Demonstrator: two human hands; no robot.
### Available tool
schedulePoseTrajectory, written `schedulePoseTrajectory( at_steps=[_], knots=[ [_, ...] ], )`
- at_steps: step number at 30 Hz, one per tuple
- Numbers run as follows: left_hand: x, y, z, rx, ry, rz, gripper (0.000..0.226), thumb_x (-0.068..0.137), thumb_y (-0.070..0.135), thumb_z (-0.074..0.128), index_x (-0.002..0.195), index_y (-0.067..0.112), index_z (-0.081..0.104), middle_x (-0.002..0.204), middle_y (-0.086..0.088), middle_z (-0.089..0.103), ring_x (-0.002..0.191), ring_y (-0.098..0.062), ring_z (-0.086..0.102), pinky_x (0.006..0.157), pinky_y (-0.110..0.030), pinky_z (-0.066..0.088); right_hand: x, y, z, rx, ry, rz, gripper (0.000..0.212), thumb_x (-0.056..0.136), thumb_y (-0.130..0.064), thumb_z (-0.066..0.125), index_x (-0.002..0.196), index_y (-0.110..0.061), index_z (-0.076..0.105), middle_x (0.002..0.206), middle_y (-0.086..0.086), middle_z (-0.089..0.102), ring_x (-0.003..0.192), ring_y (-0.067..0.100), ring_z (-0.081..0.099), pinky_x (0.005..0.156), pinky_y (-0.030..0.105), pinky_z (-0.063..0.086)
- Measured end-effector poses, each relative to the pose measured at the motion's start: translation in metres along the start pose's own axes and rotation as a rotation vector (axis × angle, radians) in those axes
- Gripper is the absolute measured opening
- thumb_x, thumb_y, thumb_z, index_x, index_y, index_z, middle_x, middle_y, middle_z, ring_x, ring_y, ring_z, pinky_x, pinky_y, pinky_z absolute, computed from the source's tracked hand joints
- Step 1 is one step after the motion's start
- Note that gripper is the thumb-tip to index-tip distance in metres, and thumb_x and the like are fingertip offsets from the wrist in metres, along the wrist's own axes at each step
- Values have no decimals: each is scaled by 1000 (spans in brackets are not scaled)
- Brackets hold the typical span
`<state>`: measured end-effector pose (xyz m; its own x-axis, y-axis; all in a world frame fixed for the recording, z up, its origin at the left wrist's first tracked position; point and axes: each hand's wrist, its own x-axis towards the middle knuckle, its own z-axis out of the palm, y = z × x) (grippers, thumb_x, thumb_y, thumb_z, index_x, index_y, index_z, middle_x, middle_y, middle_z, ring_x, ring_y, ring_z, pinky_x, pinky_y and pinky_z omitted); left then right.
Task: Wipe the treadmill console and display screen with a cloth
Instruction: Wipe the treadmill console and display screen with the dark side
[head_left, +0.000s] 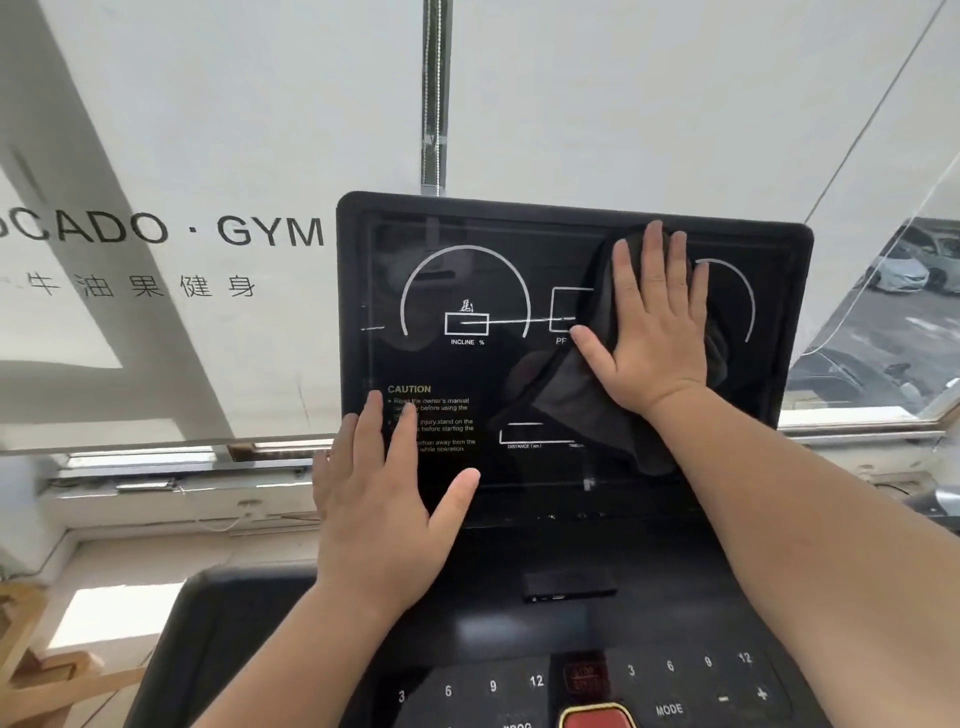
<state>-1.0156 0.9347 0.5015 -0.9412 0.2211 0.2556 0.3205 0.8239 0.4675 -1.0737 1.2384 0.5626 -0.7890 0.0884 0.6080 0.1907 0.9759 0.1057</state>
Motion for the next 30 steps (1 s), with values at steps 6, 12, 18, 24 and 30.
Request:
schedulePoseTrajectory(
  at_steps=[6,12,18,24,30],
  knots=[
    [-9,16,23,120,26,5,87,83,74,38,151,21,40,163,-9,25,147,-31,24,119,-59,27,10,-55,-4,45,20,9,93,97,-74,25,164,-14,1,171,20,-7,156,46,-8,123,67,-4],
    [-20,28,49,171,32,-18,82,79,68,46,143,17,49,157,-13,35,138,-36,38,111,-61,38,-46,-78,22,6,-5,-510,84,99,-68,37,165,-23,9,173,8,0,159,34,-4,126,59,-1],
    [-36,36,67,223,22,-24,69,74,65,51,124,19,57,155,-13,37,136,-38,38,107,-65,40,-112,-5,50,0,-28,-588,82,97,-67,43,164,-29,14,173,1,3,160,27,0,127,55,-3],
    [-50,39,76,277,5,-18,73,75,62,56,131,16,58,155,-11,36,137,-37,39,109,-61,40,-103,73,44,6,-21,-405,86,93,-69,50,163,-28,19,172,4,11,159,32,10,127,58,4],
    [-73,36,84,316,-65,-51,82,77,66,47,141,15,53,156,-9,37,136,-34,43,107,-55,43,-153,15,42,201,-167,-222,81,99,-67,36,164,-22,17,173,6,2,159,32,-2,127,59,0]
  ],
)
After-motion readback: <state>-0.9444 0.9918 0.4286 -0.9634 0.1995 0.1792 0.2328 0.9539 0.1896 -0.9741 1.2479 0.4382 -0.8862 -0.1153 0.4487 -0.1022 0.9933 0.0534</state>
